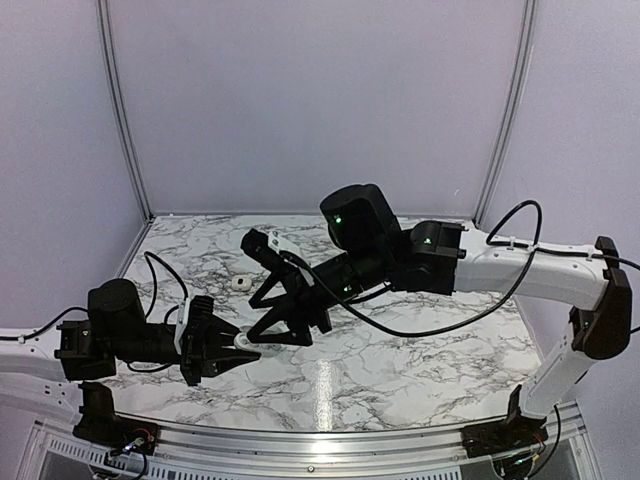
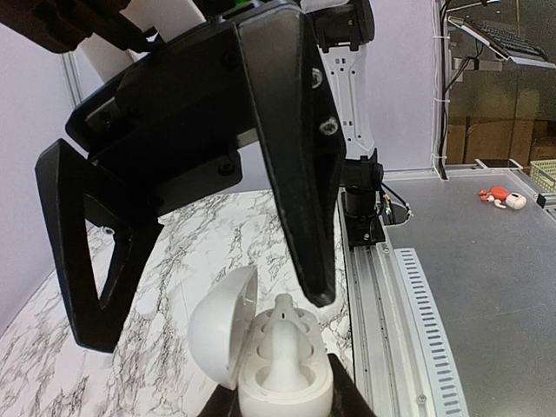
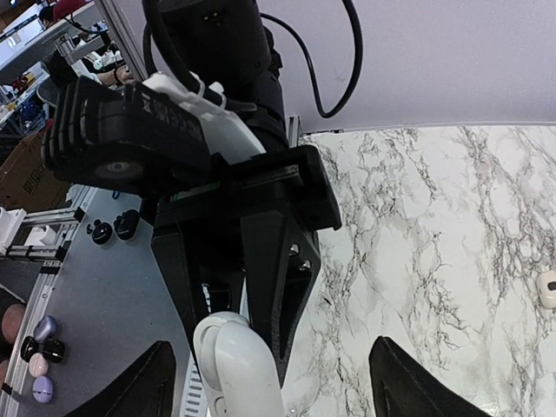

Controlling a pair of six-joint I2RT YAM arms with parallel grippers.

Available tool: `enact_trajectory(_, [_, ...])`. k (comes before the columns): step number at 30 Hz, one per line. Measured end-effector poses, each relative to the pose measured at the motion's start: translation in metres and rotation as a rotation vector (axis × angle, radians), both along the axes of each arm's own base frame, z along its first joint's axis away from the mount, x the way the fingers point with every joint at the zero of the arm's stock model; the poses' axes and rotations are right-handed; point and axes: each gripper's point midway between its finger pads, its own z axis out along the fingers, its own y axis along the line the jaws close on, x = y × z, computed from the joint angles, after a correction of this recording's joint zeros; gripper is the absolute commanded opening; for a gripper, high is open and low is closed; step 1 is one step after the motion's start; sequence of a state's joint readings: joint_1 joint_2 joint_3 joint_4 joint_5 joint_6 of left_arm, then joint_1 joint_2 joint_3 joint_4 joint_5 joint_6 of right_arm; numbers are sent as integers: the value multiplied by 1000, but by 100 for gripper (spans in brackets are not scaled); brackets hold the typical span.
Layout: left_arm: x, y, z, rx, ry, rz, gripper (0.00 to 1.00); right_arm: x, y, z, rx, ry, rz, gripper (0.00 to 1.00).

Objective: Insert the wireless bluetooth earbuds into the charging case
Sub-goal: Place the charging case with the earbuds at the center of the board, then close the charging case with the earbuds inside.

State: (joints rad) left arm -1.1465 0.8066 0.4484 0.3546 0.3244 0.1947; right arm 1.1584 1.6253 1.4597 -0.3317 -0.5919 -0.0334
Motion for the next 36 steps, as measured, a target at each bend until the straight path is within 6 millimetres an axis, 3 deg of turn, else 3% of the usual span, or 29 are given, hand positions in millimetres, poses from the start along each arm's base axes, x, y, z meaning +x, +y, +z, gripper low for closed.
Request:
enact_trajectory(14, [0, 0, -1, 3, 2, 1, 0, 8, 5, -4, -13, -12, -34, 71])
enact_trajectory(22, [1, 1, -1, 0, 8, 6, 0, 11, 6, -4, -11, -18, -46, 74])
enact_trajectory(27, [2, 1, 0, -2, 17, 17, 0, 2, 0, 5, 21, -9, -7, 73])
enact_trajectory(36, [8, 2, 1, -8, 41, 54, 0, -22, -9, 18, 72, 32, 115, 62])
